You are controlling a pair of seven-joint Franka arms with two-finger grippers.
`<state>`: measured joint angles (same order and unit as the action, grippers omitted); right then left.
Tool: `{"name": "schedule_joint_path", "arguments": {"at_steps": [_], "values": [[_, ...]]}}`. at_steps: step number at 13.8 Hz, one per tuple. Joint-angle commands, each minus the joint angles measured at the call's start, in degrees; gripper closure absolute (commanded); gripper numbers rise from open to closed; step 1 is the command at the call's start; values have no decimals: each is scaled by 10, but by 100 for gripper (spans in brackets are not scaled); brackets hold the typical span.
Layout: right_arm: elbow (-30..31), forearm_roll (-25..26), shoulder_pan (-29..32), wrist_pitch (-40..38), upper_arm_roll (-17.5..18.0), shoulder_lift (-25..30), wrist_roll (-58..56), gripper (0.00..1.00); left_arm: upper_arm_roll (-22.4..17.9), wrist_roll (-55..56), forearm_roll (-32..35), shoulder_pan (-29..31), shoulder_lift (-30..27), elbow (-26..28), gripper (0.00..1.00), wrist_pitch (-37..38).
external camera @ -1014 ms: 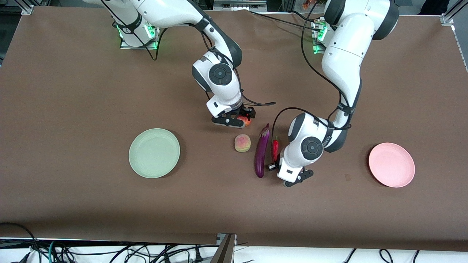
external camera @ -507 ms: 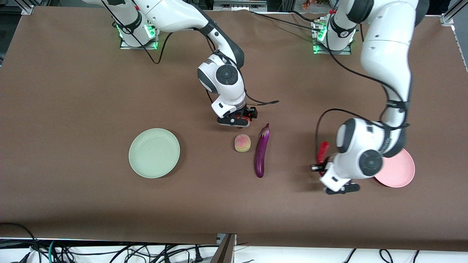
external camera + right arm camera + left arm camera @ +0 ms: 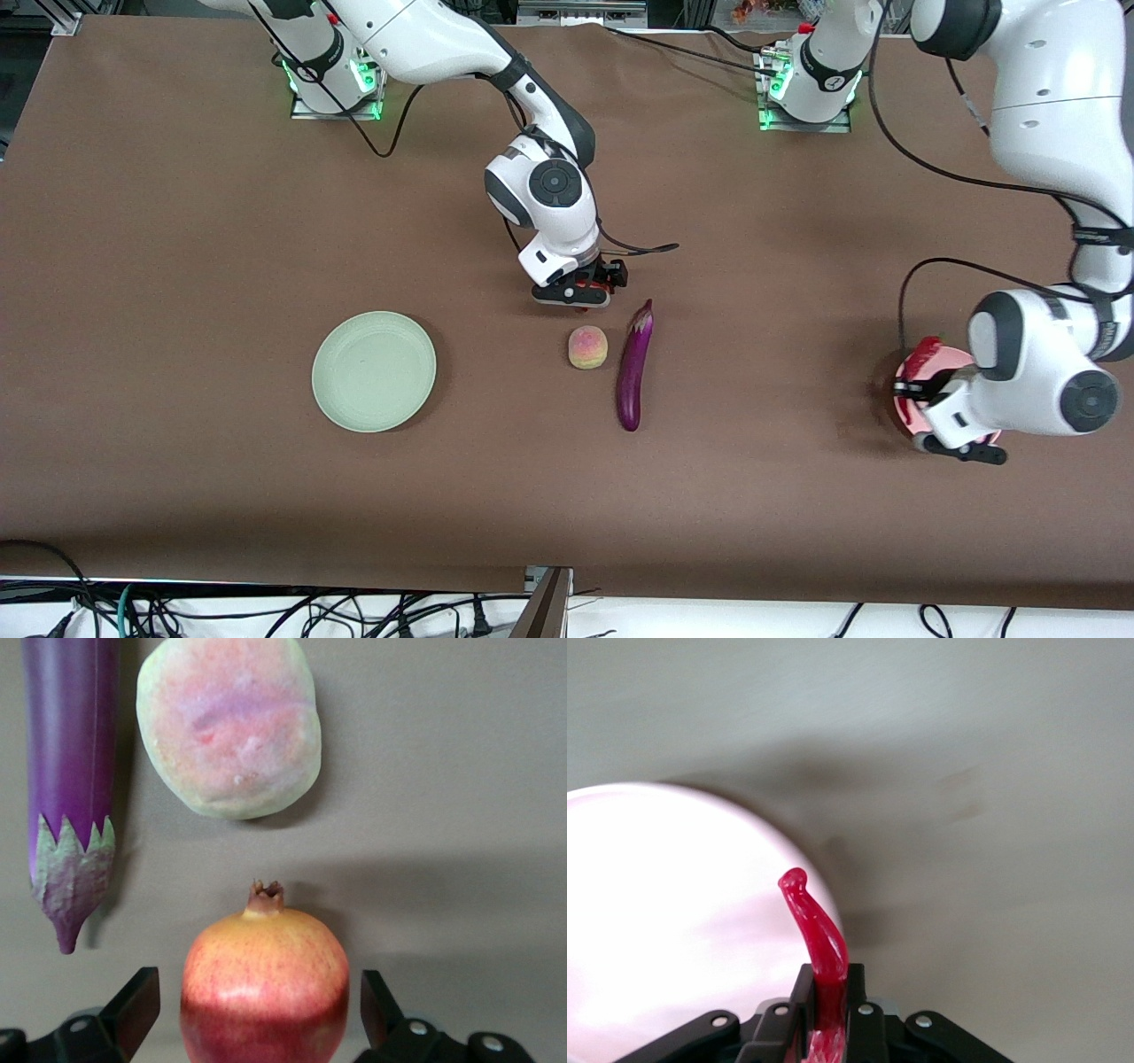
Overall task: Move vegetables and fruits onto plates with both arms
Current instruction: 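Carry the chili to the pink plate while the right gripper lifts the pomegranate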
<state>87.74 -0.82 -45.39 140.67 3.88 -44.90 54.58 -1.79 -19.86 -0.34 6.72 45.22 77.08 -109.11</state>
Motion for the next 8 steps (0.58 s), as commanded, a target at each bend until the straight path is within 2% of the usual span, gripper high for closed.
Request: {"name": "schedule_joint_path", "arguments": {"at_steps": [1,3,4,8], "values": [[-13,12,-8,9,-6,-14,10,0,9,-72,23,37,-18,21,100,-8],[-13,21,-10,12,-6,-19,9,1,9,-87,27,47,-13,21,100,-30],[-13,22,-10,18,-6,-20,9,9,9,-88,27,47,-7,21,100,-39],[-13,21,-10,22,-6,-21,9,55,10,-92,25,49,14,21,100,-75]]}}
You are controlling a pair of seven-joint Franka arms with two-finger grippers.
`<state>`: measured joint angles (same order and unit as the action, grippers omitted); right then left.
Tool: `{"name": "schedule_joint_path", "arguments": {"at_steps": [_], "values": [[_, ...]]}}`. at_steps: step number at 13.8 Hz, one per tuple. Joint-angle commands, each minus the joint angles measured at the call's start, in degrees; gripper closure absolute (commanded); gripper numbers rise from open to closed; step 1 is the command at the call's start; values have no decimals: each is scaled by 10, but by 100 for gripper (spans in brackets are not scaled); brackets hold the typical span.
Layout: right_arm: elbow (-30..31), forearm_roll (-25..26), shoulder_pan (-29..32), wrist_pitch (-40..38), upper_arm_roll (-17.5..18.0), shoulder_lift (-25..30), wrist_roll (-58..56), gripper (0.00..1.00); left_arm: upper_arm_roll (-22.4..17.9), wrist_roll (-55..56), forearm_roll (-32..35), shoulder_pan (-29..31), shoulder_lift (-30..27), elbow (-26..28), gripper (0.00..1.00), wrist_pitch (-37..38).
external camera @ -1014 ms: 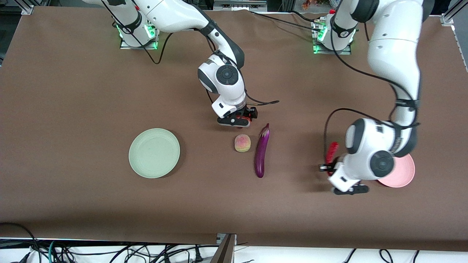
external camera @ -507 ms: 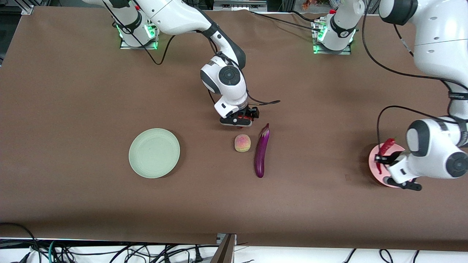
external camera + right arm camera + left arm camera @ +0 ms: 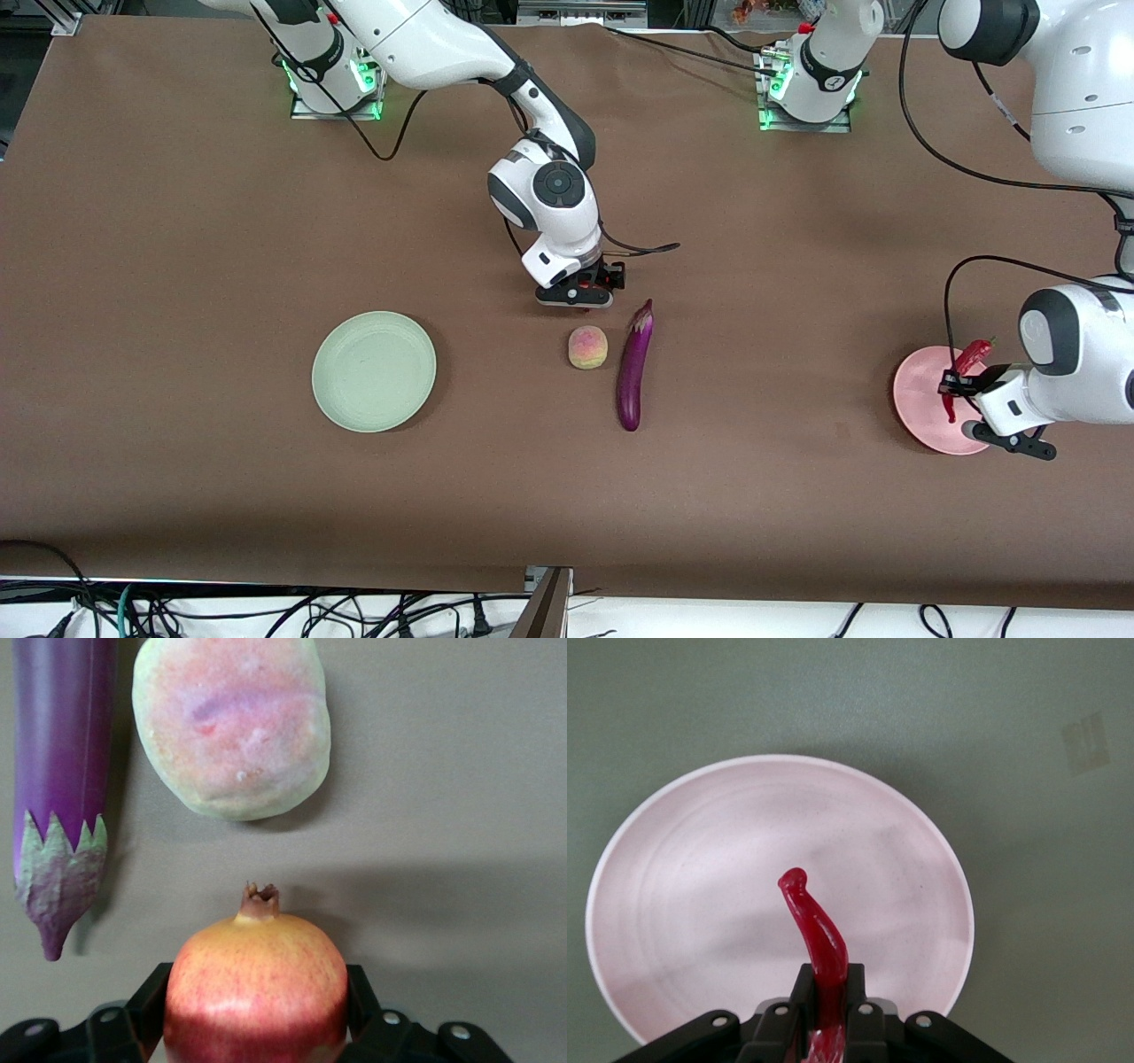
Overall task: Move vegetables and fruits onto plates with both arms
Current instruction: 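Release the chili on the pink plate while the right gripper carries the pomegranate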
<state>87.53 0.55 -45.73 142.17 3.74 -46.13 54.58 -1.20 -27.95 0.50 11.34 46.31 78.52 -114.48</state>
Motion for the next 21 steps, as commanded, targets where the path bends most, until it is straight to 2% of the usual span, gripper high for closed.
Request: {"name": "schedule_joint_path", "arguments": {"at_steps": [1,4,6,8,9,10,11,14,16,18,21], "values": [[-11,8,-7,7,-5,-9,9,63,4,-14,17,3,5,6,100,-28],[-11,6,-3,-13,-5,15,4,65,4,-15,17,5,13,5,100,-40],[-13,5,4,-109,-15,69,-9,65,4,-14,15,5,18,2,100,-41],[-13,2,37,-166,-20,108,-42,65,4,-15,17,5,20,1,69,-41],[-13,2,59,-190,-20,115,-76,65,4,-15,17,4,24,0,48,-41],[-13,1,85,-203,-20,124,-118,65,4,-15,14,5,24,-1,16,-41],[-13,0,113,-213,-19,128,-155,65,4,-11,11,5,22,-3,0,-40],[-13,-1,177,-216,-20,132,-219,65,8,-2,7,0,3,-16,0,-29],[-10,-1,222,-217,-23,131,-288,65,22,36,-12,-12,-6,-28,0,19],[-6,-1,274,-217,-23,124,-338,65,42,94,-25,-35,-11,-39,0,51],[-5,-2,321,-216,-23,98,-377,65,90,250,-57,-64,-10,-31,0,61]]}}
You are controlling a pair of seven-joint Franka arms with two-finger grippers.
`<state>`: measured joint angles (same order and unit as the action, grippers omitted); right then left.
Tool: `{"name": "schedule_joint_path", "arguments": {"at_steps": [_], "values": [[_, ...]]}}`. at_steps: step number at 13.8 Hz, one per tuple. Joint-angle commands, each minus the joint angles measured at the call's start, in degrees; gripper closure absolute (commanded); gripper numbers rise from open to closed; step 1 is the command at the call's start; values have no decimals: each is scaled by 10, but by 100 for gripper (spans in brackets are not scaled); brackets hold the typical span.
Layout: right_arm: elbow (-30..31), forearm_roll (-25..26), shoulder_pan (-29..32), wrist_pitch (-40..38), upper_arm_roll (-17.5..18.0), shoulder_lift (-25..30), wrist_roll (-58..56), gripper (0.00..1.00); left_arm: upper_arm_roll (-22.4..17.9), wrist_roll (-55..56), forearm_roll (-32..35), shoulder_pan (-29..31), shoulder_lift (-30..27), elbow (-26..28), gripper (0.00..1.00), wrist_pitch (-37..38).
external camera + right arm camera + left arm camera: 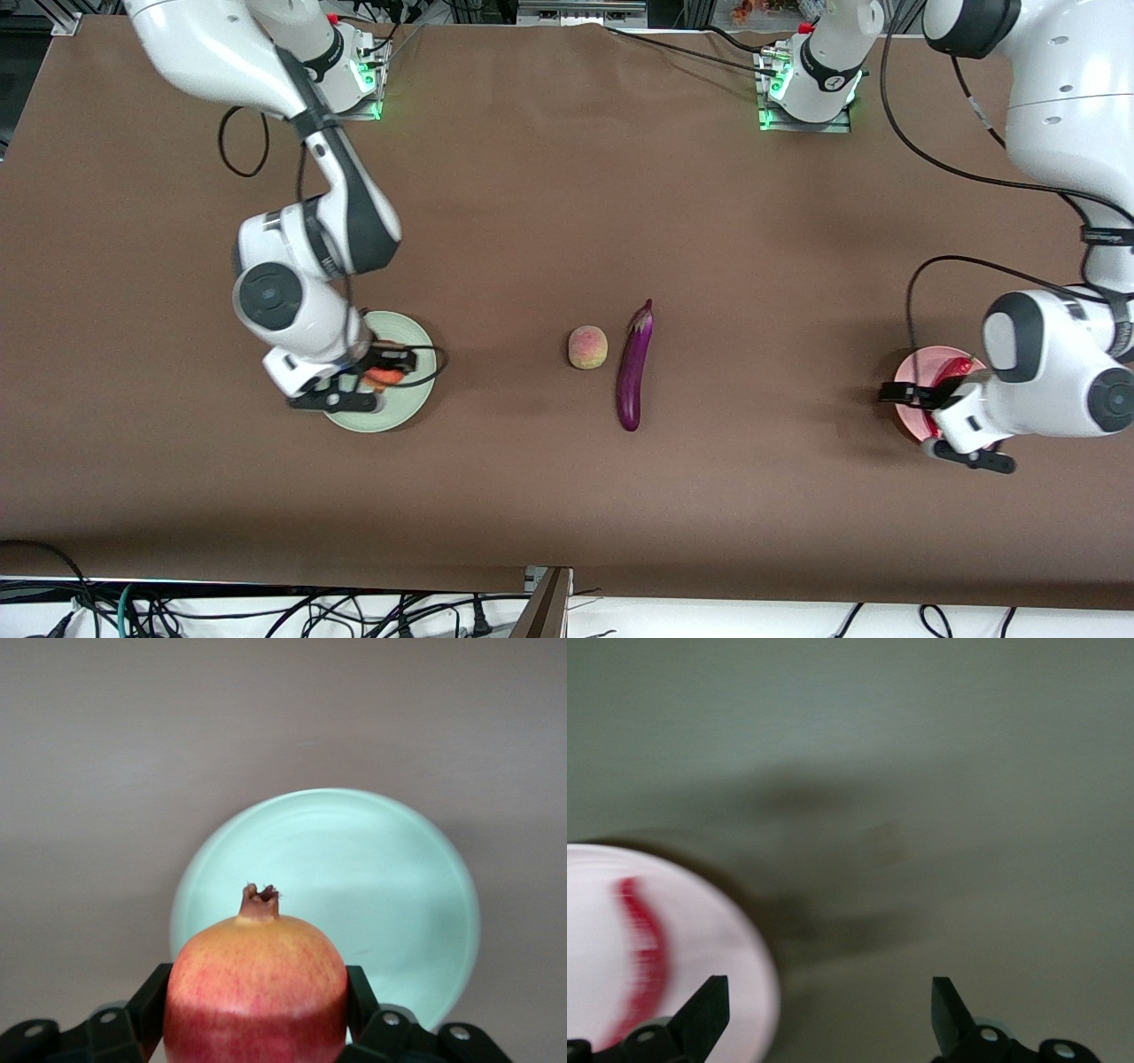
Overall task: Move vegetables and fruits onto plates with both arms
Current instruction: 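Release the chili on the pink plate while the right gripper carries the pomegranate, then grasp the eggplant with the left gripper while the right gripper releases the pomegranate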
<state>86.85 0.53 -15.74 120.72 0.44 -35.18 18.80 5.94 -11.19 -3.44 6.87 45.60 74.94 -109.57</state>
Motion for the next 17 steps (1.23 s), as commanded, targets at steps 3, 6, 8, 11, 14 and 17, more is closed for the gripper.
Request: {"name": "schedule_joint_path", "arguments": {"at_steps": [3,6,8,11,14,17], "values": [[2,-2,36,4,11,-33,-31,65,84,241,-48,-57,4,8,0,9],[2,-2,38,8,11,-52,-32,65,86,358,-61,-146,21,9,0,-70],[2,-1,39,12,10,-59,-32,65,84,394,-56,-178,29,15,0,-106],[2,1,44,20,10,-67,-32,65,79,443,-48,-218,35,17,0,-134],[3,1,48,28,10,-76,-36,64,79,447,-15,-225,55,18,0,-170],[3,2,48,34,10,-79,-36,49,77,483,-11,-252,73,26,0,-201]]}}
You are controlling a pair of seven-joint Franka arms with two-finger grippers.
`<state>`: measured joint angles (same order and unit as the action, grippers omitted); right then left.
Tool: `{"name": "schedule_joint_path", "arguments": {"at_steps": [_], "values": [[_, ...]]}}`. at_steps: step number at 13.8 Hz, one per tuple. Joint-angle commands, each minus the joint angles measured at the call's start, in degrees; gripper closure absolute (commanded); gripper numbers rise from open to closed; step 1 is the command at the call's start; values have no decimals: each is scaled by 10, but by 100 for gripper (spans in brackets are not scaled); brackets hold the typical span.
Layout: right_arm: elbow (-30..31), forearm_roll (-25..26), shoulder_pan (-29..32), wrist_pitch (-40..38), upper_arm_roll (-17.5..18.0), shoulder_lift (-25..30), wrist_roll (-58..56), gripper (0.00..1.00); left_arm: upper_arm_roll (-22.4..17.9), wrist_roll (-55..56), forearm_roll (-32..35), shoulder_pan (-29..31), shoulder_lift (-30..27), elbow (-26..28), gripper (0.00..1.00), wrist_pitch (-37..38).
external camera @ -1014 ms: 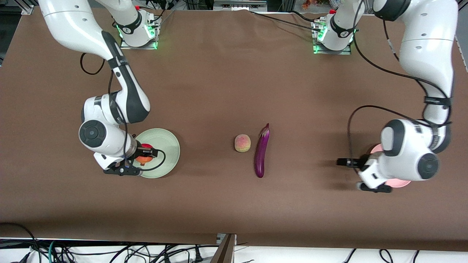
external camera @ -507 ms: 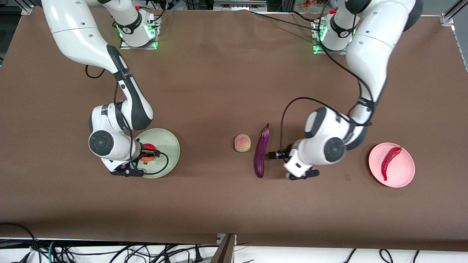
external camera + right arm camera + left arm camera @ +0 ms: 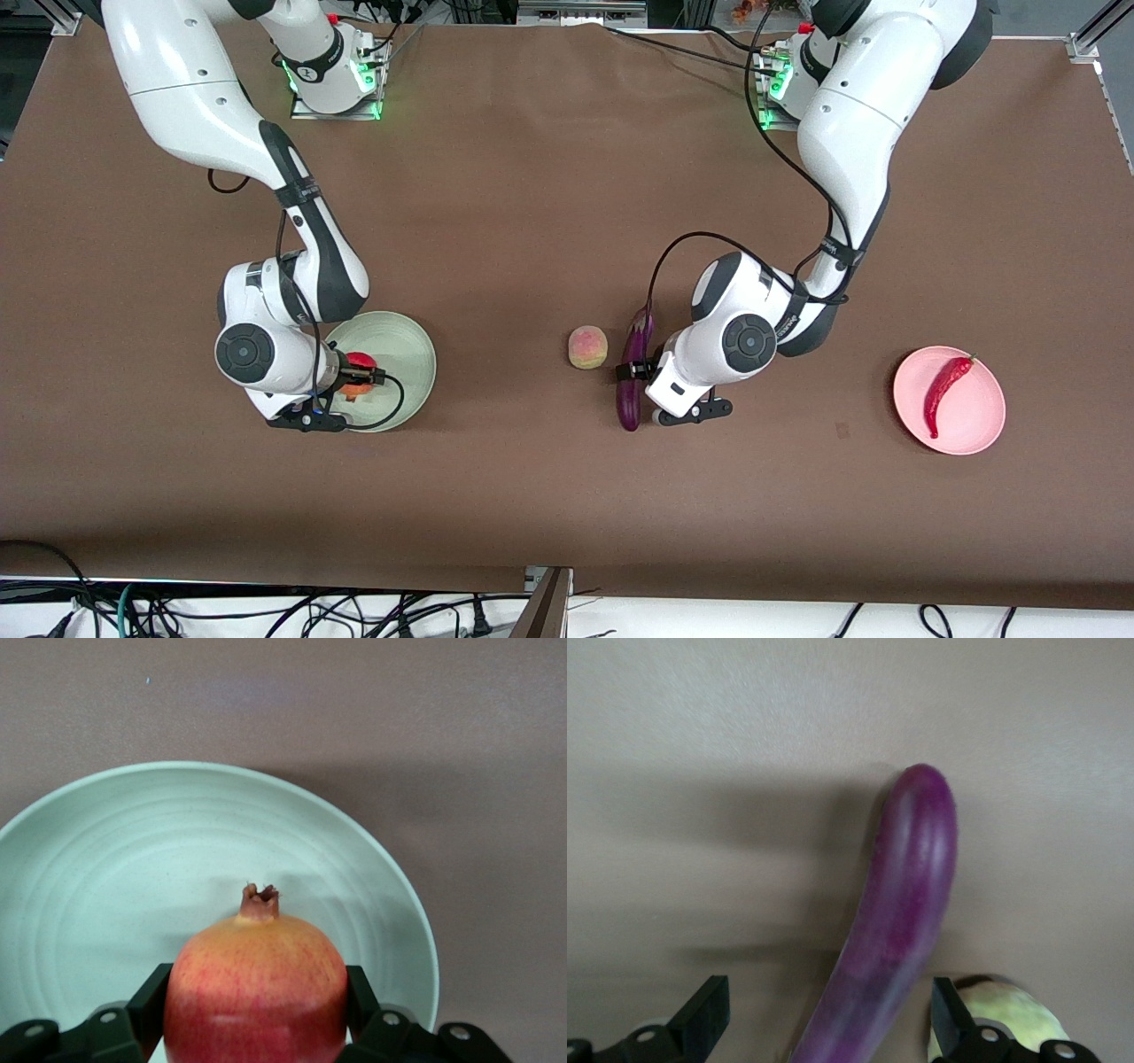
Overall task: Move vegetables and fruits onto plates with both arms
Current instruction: 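Grasp the eggplant with the left gripper while the right gripper releases the pomegranate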
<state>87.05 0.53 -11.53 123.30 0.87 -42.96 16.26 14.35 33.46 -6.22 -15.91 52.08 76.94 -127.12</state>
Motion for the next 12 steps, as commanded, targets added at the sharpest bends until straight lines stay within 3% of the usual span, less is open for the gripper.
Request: {"name": "schedule_joint_path", "arguments": {"at_steps": [1,4,5,6,8,9,12], "values": [[0,2,6,7,5,1,-11,4,-7,54,27,-34,12,6,0,-30],[-5,2,7,-2,6,29,-16,0,-7,57,47,-37,20,6,2,-43],[-6,2,8,-13,8,44,-16,0,-9,51,48,-34,21,6,11,-43],[-6,1,6,-31,11,61,-16,0,-18,43,48,-33,20,6,33,-42],[-7,-1,-9,-50,14,85,-12,0,-21,1,46,-20,18,3,89,-36],[-8,-2,-23,-50,14,92,-6,0,-21,-8,47,-10,17,3,100,-31],[-21,-3,-80,-46,14,95,65,0,-22,-14,48,14,2,1,100,18]]}}
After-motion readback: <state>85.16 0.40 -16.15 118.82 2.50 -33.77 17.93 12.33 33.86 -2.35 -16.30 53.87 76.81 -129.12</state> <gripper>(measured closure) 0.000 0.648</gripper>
